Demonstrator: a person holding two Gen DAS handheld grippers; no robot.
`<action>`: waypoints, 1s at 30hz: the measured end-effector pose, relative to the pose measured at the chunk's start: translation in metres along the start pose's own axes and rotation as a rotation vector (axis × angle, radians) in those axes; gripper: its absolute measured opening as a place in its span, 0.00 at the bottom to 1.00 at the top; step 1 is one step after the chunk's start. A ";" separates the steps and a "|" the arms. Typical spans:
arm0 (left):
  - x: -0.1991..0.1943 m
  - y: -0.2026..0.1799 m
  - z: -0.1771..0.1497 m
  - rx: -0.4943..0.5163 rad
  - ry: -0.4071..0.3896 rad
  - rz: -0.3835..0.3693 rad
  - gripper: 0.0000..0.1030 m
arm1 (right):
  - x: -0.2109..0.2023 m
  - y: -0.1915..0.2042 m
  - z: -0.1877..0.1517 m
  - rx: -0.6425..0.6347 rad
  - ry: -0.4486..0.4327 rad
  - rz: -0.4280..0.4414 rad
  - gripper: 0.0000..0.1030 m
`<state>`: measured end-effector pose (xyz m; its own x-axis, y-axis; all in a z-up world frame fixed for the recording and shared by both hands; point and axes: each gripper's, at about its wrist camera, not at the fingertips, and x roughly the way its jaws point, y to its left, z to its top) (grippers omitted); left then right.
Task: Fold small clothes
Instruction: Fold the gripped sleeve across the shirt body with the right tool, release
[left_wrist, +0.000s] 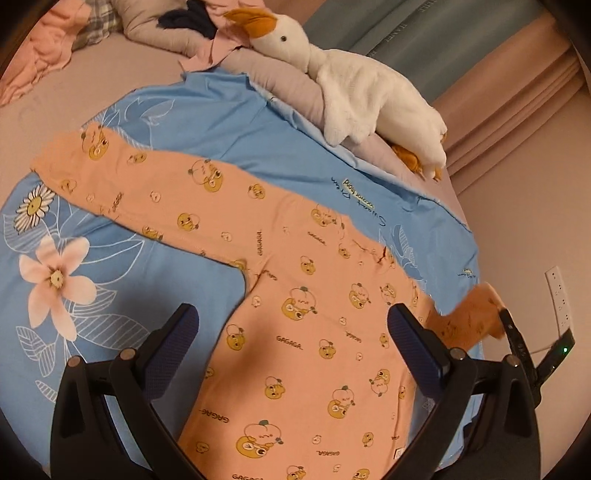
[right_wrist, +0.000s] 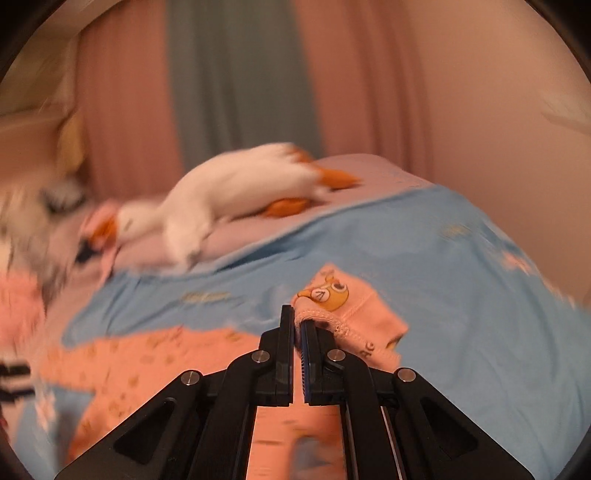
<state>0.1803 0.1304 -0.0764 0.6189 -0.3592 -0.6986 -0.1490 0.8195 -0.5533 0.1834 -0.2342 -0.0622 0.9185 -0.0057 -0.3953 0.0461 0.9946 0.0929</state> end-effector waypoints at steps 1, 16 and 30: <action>0.000 0.003 0.001 -0.008 -0.001 -0.002 0.99 | 0.008 0.023 -0.003 -0.055 0.017 0.017 0.04; 0.010 0.049 0.007 -0.078 -0.006 0.029 0.99 | 0.113 0.251 -0.114 -0.617 0.224 0.115 0.32; 0.037 0.052 -0.002 -0.139 0.043 -0.062 0.99 | 0.068 0.135 -0.064 -0.135 0.257 0.523 0.62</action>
<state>0.1942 0.1588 -0.1320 0.5969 -0.4287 -0.6782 -0.2182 0.7267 -0.6514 0.2275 -0.0936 -0.1351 0.6804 0.4967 -0.5388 -0.4523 0.8631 0.2246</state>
